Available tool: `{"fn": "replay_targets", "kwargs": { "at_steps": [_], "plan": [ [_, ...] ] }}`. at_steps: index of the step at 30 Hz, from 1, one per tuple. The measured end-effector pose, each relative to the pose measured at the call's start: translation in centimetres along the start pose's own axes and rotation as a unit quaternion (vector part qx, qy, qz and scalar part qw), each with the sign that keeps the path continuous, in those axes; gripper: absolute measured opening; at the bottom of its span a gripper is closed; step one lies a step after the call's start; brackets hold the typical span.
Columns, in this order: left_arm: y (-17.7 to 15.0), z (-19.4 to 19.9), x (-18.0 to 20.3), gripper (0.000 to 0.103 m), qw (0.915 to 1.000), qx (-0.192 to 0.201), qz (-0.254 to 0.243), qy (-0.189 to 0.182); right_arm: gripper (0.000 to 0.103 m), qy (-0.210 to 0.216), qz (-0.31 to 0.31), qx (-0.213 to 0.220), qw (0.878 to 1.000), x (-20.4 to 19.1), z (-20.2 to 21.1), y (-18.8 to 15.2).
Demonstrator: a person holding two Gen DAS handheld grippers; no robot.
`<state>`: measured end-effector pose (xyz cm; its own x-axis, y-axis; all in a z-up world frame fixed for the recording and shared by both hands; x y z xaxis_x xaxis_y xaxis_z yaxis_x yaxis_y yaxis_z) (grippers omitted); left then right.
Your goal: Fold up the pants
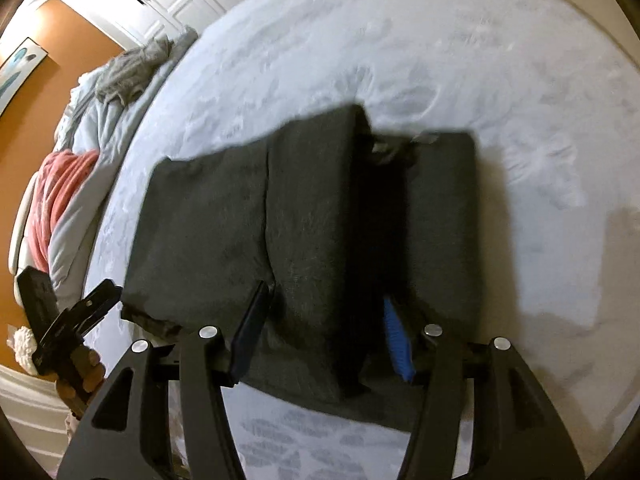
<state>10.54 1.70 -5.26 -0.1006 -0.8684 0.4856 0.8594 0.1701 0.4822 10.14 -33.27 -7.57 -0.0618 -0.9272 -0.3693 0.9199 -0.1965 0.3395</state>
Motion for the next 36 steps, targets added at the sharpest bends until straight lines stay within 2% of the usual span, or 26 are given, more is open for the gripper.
{"fn": "replay_targets", "kwargs": {
  "at_steps": [1,3,5,8,9,10,11,13,14,15,17,18,19,20,21,22,25,26,27,28,29,30,31,34,35,36],
  "plan": [
    [-0.1,0.0,0.2,0.086,1.0,-0.001,-0.003,-0.004,0.053,-0.003,0.003,0.004,1.0,-0.4,-0.2,-0.3],
    [-0.2,0.0,0.7,0.086,0.9999,-0.002,-0.014,-0.009,0.029,-0.014,0.028,0.015,0.999,-1.5,-0.2,-0.4],
    [-0.3,0.1,1.2,0.086,0.9996,0.0,-0.023,-0.013,0.015,-0.027,0.045,0.031,0.998,-2.3,0.8,-0.3],
    [-0.2,0.8,1.8,0.086,0.9989,0.008,-0.025,-0.039,0.014,0.004,0.06,0.081,0.995,-3.6,5.3,-0.1],
    [-0.1,0.9,1.8,0.086,0.9985,0.009,-0.022,-0.049,0.014,0.0,0.068,0.096,0.993,-3.8,6.9,-0.4],
    [0.0,0.9,1.8,0.086,0.9982,0.009,-0.017,-0.057,0.015,-0.022,0.082,0.104,0.991,-3.7,7.6,-0.9],
    [0.2,0.8,1.6,0.086,0.9979,0.007,-0.01,-0.063,0.017,-0.058,0.091,0.103,0.989,-3.1,7.4,-1.3],
    [0.6,0.2,0.9,0.086,0.998,0.004,0.008,-0.063,0.021,-0.115,0.065,0.065,0.989,-0.5,5.1,-1.7],
    [0.8,-0.2,0.4,0.086,0.9982,0.004,0.018,-0.057,0.027,-0.133,0.056,0.029,0.989,0.7,3.1,-1.9],
    [1.2,-1.1,-0.3,0.086,0.9984,0.001,0.03,-0.047,0.031,-0.136,0.056,0.034,0.989,1.0,2.9,-1.9],
    [1.4,-2.2,-1.1,0.086,0.9985,-0.006,0.043,-0.034,0.056,-0.142,0.054,0.059,0.987,0.8,4.4,-1.5],
    [1.3,-3.0,-1.6,0.086,0.9979,-0.015,0.055,-0.03,0.075,-0.145,0.053,0.078,0.985,0.8,5.3,-1.5],
    [1.3,-3.6,-1.8,0.086,0.9972,-0.021,0.064,-0.033,0.082,-0.144,0.049,0.105,0.983,0.9,6.4,-1.6],
    [1.2,-3.9,-1.9,0.086,0.9968,-0.018,0.07,-0.033,0.086,-0.14,0.045,0.117,0.982,1.2,6.9,-1.7],
    [1.2,-3.9,-1.7,0.087,0.9972,-0.009,0.065,-0.034,0.086,-0.135,0.039,0.11,0.984,1.6,6.8,-1.7],
    [1.2,-4.0,-1.4,0.092,0.9973,-0.008,0.061,-0.039,0.086,-0.127,0.029,0.097,0.987,2.1,6.3,-1.4],
    [1.1,-4.5,-1.3,0.091,0.9977,0.003,0.056,-0.038,0.086,-0.087,-0.021,0.048,0.995,4.0,3.1,-0.7],
    [1.1,-4.4,-1.3,0.089,0.9973,0.011,0.058,-0.043,0.086,-0.076,-0.032,0.032,0.996,4.2,1.9,-0.6],
    [1.2,-4.6,-1.2,0.074,0.9973,0.013,0.056,-0.046,0.079,-0.071,-0.043,0.029,0.996,4.6,0.6,-0.3],
    [1.4,-4.7,-0.9,0.043,0.9973,0.009,0.045,-0.057,0.064,-0.074,-0.032,0.041,0.996,4.0,0.7,-0.5],
    [1.6,-5.0,-0.7,0.005,0.9969,-0.011,0.041,-0.067,0.033,-0.06,-0.005,0.043,0.997,3.1,0.8,-0.4],
    [2.0,-4.7,-0.6,0.005,0.996,-0.023,0.045,-0.074,0.025,-0.05,0.005,0.047,0.998,1.9,1.7,-0.3],
    [2.4,-3.6,-0.4,0.005,0.9955,-0.005,0.048,-0.082,0.022,-0.038,0.004,0.064,0.997,1.0,3.1,-0.2],
    [3.1,1.7,1.0,0.005,0.9911,0.019,0.031,-0.128,0.021,0.028,0.025,0.109,0.993,-1.8,7.3,-0.3],
    [2.9,3.5,1.2,0.005,0.9918,0.031,0.019,-0.123,0.022,0.043,0.04,0.121,0.991,-2.8,8.7,-0.8],
    [2.3,5.4,0.9,0.006,0.994,0.043,0.001,-0.1,0.026,0.05,0.052,0.126,0.989,-3.6,9.7,-1.5]
  ]
}}
Point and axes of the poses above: each gripper's, at about its wrist camera, not at the fingertips, and z roughly against the way its jaws point, x to its right, y to its top, the point moved 2 cm from there along -z, roughly the way its jaws point, and after that the axes turned 4 degrees about -y, right-handed, at the moved point
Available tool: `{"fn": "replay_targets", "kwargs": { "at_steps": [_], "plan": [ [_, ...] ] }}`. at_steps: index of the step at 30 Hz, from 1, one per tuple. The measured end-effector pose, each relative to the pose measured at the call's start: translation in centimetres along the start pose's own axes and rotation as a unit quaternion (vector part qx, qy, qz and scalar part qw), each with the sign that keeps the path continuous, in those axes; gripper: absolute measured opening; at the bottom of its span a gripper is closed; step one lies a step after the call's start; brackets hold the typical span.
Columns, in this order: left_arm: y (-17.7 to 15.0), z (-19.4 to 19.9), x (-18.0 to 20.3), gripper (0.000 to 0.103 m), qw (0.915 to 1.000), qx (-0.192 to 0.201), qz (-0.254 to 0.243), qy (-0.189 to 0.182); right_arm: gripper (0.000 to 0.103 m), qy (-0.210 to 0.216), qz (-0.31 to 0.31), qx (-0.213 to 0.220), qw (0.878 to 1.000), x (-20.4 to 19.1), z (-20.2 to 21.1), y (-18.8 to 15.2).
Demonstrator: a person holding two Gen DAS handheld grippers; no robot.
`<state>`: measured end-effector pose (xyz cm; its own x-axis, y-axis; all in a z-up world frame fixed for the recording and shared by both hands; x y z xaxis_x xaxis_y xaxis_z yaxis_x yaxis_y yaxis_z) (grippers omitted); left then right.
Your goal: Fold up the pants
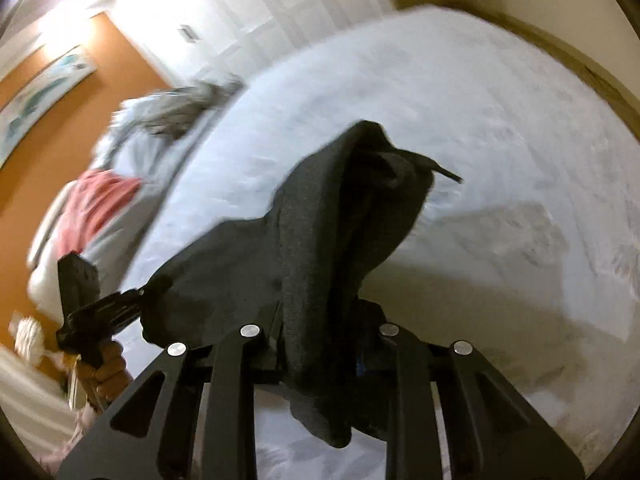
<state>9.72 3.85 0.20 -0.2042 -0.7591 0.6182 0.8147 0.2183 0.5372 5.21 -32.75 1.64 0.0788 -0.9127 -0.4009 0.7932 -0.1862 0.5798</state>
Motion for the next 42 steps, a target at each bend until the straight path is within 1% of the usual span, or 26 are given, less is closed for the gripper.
{"fn": "replay_targets", "kwargs": {
  "at_steps": [1,2,3,4,5,6,7,9,10,13,16,18,19,21,22,23,24,26,28,30,33,34,35,36,39,42],
  "plan": [
    [-0.5,1.1,-0.5,0.007,0.9997,-0.001,-0.007,0.022,0.031,-0.002,0.007,-0.011,1.0,-0.4,0.2,-0.7],
    [-1.1,1.5,-1.3,0.014,0.9987,-0.013,-0.007,0.048,0.049,-0.02,0.021,-0.034,0.999,-0.5,-0.6,-1.6],
    [-2.3,1.5,-3.0,0.022,0.9952,-0.039,-0.006,0.09,0.063,-0.057,0.04,-0.06,0.996,-0.3,-1.7,-2.6],
    [-2.9,1.4,-3.9,0.023,0.992,-0.047,0.001,0.117,0.072,-0.108,0.056,-0.082,0.989,0.2,-2.7,-3.5],
    [-3.6,1.4,-4.8,0.022,0.9873,-0.047,0.013,0.151,0.07,-0.164,0.069,-0.1,0.979,0.8,-3.7,-4.4],
    [-3.8,1.6,-5.4,0.024,0.9867,-0.041,0.022,0.156,0.07,-0.21,0.08,-0.109,0.968,1.5,-4.2,-5.2],
    [-3.9,1.8,-5.5,0.028,0.9881,-0.039,0.022,0.148,0.07,-0.212,0.08,-0.102,0.969,1.6,-3.9,-5.4],
    [-4.0,3.0,-5.1,0.053,0.9904,-0.015,0.014,0.137,0.07,-0.163,0.053,-0.062,0.983,1.2,-2.2,-4.8],
    [-3.9,3.8,-4.8,0.057,0.9904,0.01,0.008,0.138,0.07,-0.134,0.037,-0.043,0.989,1.0,-1.4,-4.5],
    [-4.3,4.0,-3.5,0.059,0.9904,0.033,-0.015,0.134,0.07,-0.105,0.022,-0.021,0.994,0.2,-1.7,-3.1],
    [-4.2,2.9,-2.2,0.059,0.9903,0.031,-0.039,0.13,0.07,-0.096,0.009,-0.052,0.994,0.3,-4.7,-2.4],
    [-4.1,1.6,-1.7,0.06,0.9894,0.017,-0.056,0.133,0.049,-0.094,0.011,-0.078,0.992,-0.1,-6.6,-2.8],
    [-4.3,1.2,-1.7,0.06,0.9887,0.009,-0.064,0.136,0.03,-0.102,0.02,-0.092,0.99,-0.6,-7.2,-3.4],
    [-4.7,0.4,-1.4,0.06,0.9871,-0.006,-0.076,0.141,0.017,-0.123,0.057,-0.084,0.987,-2.0,-7.7,-3.6],
    [-5.0,0.4,-1.2,0.06,0.9868,-0.01,-0.079,0.141,0.015,-0.116,0.075,-0.069,0.988,-3.1,-6.8,-3.0],
    [-5.2,0.2,-1.1,0.06,0.9869,-0.012,-0.082,0.139,0.013,-0.087,0.081,-0.048,0.992,-4.1,-5.1,-2.7],
    [-5.3,0.3,-1.1,0.06,0.987,-0.013,-0.084,0.137,0.013,-0.044,0.08,-0.019,0.996,-5.3,-2.6,-2.2],
    [-5.6,0.2,-1.1,0.066,0.9859,-0.014,-0.088,0.142,0.015,-0.02,0.083,0.01,0.996,-5.5,-0.5,-2.0],
    [-5.9,-0.5,-1.2,0.067,0.9841,-0.023,-0.091,0.151,0.019,-0.067,0.082,-0.041,0.994,-3.2,-2.9,-2.9],
    [-6.2,-1.4,-1.3,0.067,0.9821,-0.041,-0.096,0.157,0.023,-0.136,0.047,-0.141,0.98,0.3,-7.2,-4.5],
    [-6.3,-1.6,-0.7,0.067,0.9854,-0.043,-0.094,0.135,0.027,-0.096,0.023,-0.113,0.989,0.8,-5.6,-3.7],
    [-6.4,-1.5,-0.3,0.068,0.9869,-0.041,-0.094,0.124,0.033,-0.096,0.031,-0.095,0.99,0.7,-4.5,-3.5],
    [-6.5,-1.5,0.2,0.074,0.9883,-0.04,-0.095,0.113,0.044,-0.095,0.036,-0.083,0.991,0.6,-3.4,-3.5],
    [-6.7,-1.5,0.9,0.08,0.9898,-0.039,-0.099,0.095,0.044,-0.087,0.036,-0.082,0.992,0.6,-2.6,-3.8],
    [-7.7,-2.1,3.5,0.081,0.9883,-0.045,-0.134,0.057,0.042,-0.042,0.054,-0.103,0.992,-0.3,-2.8,-4.8],
    [-9.2,-3.5,6.7,0.084,0.9802,-0.061,-0.187,0.025,0.031,-0.071,0.09,-0.14,0.983,-0.8,-4.8,-6.2]
  ]
}}
Point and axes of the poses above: each gripper's, at about its wrist camera, not at the fingertips, and z roughly against the way its jaws point, x to its right, y to its top, the point moved 2 cm from there along -z, roughly the way its jaws point, and after that the axes turned 4 degrees about -y, right-handed, at the moved point
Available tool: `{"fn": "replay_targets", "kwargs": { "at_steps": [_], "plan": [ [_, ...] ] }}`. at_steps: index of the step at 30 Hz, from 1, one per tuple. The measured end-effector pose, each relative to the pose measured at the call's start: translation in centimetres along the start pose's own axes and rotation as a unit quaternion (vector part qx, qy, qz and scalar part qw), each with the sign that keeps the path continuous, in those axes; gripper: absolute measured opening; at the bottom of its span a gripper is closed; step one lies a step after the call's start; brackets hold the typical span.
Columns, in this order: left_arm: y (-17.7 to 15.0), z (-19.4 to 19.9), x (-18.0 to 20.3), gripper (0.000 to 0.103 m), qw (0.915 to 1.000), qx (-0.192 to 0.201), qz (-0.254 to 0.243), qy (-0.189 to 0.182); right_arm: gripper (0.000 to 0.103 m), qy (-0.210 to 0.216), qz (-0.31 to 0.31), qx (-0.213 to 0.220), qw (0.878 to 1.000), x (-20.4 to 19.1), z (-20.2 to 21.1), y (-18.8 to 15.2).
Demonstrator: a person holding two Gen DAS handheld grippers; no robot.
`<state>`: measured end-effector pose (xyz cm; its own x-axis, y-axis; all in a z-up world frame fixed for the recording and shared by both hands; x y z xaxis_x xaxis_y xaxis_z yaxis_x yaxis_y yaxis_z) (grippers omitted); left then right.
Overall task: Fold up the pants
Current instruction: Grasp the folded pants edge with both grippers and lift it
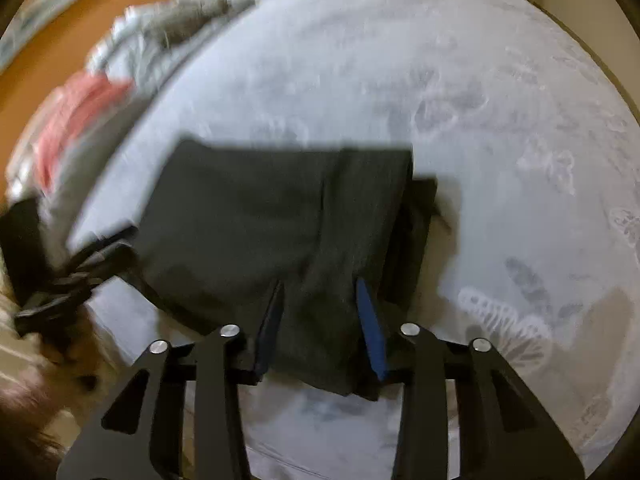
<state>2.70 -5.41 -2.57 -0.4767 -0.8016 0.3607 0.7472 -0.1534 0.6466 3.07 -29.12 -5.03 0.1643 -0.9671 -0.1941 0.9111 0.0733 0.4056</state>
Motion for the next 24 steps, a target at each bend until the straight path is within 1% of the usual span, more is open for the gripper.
{"fn": "replay_targets", "kwargs": {
  "at_steps": [1,2,5,7,8,10,11,12,13,14,15,16,17,18,19,20,22,23,24],
  "plan": [
    [-0.1,-0.5,1.1,0.085,0.9998,-0.003,-0.017,-0.008,0.017,-0.008,0.003,0.0,1.0,-0.2,-0.2,-0.2],
    [-0.3,-1.3,2.6,0.086,0.999,-0.007,-0.039,-0.018,0.002,-0.004,0.004,0.003,1.0,-0.4,0.0,-0.2],
    [-0.6,-3.0,5.5,0.086,0.9958,-0.01,-0.087,-0.025,0.001,0.053,-0.02,0.037,0.998,0.0,2.1,0.6],
    [-0.8,-4.3,7.1,0.086,0.9929,-0.004,-0.117,-0.019,0.001,0.105,-0.038,0.06,0.992,0.1,3.3,1.3],
    [-0.8,-5.0,7.7,0.086,0.9919,0.0,-0.126,-0.018,0.001,0.126,-0.041,0.064,0.989,0.0,3.6,1.6],
    [-0.7,-6.2,7.9,0.086,0.9921,0.003,-0.125,-0.011,0.001,0.159,-0.045,0.068,0.984,-0.5,3.6,2.3],
    [-0.7,-6.5,7.9,0.078,0.9926,0.007,-0.121,-0.011,0.0,0.171,-0.046,0.065,0.982,-0.9,3.4,2.5],
    [-0.4,-6.9,7.6,0.047,0.9937,0.019,-0.11,-0.011,0.0,0.175,-0.047,0.064,0.981,-1.2,3.0,2.8],
    [0.0,-7.3,7.0,0.03,0.9951,0.016,-0.095,-0.021,0.001,0.168,-0.044,0.063,0.983,-1.4,2.8,3.0],
    [0.5,-7.4,6.3,0.011,0.9964,0.003,-0.076,-0.036,0.002,0.151,-0.039,0.062,0.986,-1.4,2.8,3.1],
    [1.3,-7.0,5.2,0.011,0.9972,0.0,-0.035,-0.066,0.003,0.113,-0.035,0.067,0.991,-1.0,3.0,3.2],
    [1.8,-6.1,4.3,0.011,0.9967,0.015,-0.006,-0.079,0.008,0.069,-0.035,0.076,0.994,-0.4,3.4,3.3],
    [2.6,-4.9,3.2,0.01,0.9955,0.04,0.016,-0.084,0.011,0.019,-0.029,0.085,0.996,0.3,3.8,3.3],
    [3.1,-4.3,2.8,0.01,0.995,0.051,0.021,-0.083,0.012,-0.037,-0.017,0.1,0.994,1.0,4.6,3.0],
    [3.6,-3.9,2.5,0.01,0.9946,0.058,0.021,-0.083,0.015,-0.067,-0.01,0.106,0.992,1.5,4.8,2.9],
    [4.0,-3.6,2.3,0.01,0.9944,0.061,0.021,-0.084,0.015,-0.092,-0.007,0.105,0.99,1.9,4.6,2.8],
    [4.4,-3.5,2.0,0.01,0.9943,0.065,0.022,-0.082,0.015,-0.095,-0.005,0.092,0.991,2.4,3.2,3.0],
    [4.4,-3.5,1.9,0.01,0.9943,0.065,0.022,-0.082,0.019,-0.095,0.0,0.086,0.992,2.3,2.6,3.1],
    [4.3,-3.6,1.9,0.01,0.9944,0.064,0.023,-0.081,0.035,-0.096,0.012,0.077,0.992,1.8,1.7,3.4]
  ]
}}
Point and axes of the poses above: each gripper's, at about its wrist camera, not at the fingertips, and z roughly against the way its jaws point, x to its right, y to its top, the point moved 2 cm from there along -z, roughly the way its jaws point, and after that the axes turned 4 degrees about -y, right-handed, at the moved point
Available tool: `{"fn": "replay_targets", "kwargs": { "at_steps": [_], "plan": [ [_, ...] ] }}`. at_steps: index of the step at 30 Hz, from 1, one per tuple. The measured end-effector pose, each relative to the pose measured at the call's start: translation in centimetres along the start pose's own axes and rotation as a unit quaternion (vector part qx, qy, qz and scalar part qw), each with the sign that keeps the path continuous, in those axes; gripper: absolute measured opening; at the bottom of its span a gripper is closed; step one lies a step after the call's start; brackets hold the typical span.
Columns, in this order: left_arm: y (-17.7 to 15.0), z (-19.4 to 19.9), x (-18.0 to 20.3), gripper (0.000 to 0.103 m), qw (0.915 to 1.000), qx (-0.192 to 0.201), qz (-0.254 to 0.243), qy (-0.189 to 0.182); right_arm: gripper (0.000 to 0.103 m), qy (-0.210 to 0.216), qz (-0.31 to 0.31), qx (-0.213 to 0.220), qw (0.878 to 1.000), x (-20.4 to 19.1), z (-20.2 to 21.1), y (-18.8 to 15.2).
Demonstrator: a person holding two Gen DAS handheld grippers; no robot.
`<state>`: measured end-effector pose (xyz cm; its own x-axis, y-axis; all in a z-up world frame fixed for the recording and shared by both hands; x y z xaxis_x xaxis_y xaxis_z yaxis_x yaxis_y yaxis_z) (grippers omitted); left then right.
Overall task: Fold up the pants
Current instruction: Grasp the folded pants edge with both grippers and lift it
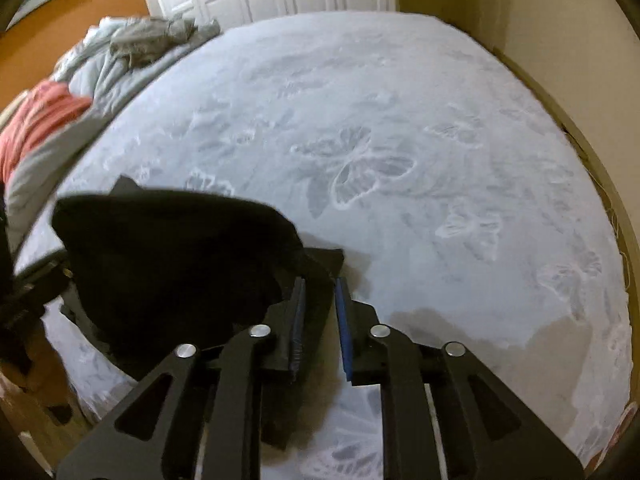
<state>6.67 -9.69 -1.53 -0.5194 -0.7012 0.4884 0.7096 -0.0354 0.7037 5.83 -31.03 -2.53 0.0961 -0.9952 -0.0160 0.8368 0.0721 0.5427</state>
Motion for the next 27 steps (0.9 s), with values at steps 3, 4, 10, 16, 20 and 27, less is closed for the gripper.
{"fn": "replay_targets", "kwargs": {
  "at_steps": [3,4,10,16,20,27],
  "plan": [
    [0.0,0.0,0.1,0.01,1.0,-0.001,-0.006,0.005,0.043,-0.001,0.03,-0.006,1.0,-1.5,-1.7,0.3],
    [0.2,0.0,0.0,0.01,1.0,0.0,-0.008,0.005,0.041,-0.004,0.037,-0.011,0.999,-1.7,-1.9,0.0],
    [0.5,1.0,-0.7,0.01,0.9999,0.014,0.002,0.006,0.005,-0.007,0.062,-0.004,0.998,-3.0,-1.6,-0.1],
    [-0.1,0.4,0.2,0.01,0.9999,0.001,-0.007,-0.009,0.005,0.123,0.048,-0.042,0.99,-5.8,-0.9,-2.0],
    [-2.9,-2.1,2.0,0.022,0.9979,-0.05,-0.039,-0.012,0.007,0.1,0.05,-0.092,0.989,-6.0,-4.1,-2.2],
    [-4.8,-3.3,3.1,0.029,0.9957,-0.066,-0.066,0.004,0.061,-0.014,0.003,0.03,0.999,0.8,2.2,-0.4]
  ]
}}
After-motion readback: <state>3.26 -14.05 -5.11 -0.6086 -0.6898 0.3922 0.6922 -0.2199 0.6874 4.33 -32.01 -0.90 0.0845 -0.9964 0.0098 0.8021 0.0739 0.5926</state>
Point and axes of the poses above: each gripper's, at about its wrist camera, not at the fingertips, and z roughly against the way its jaws point, x to its right, y to its top, the point moved 2 cm from there along -z, roughly the way its jaws point, and after that the axes turned 4 degrees about -y, right-handed, at the moved point
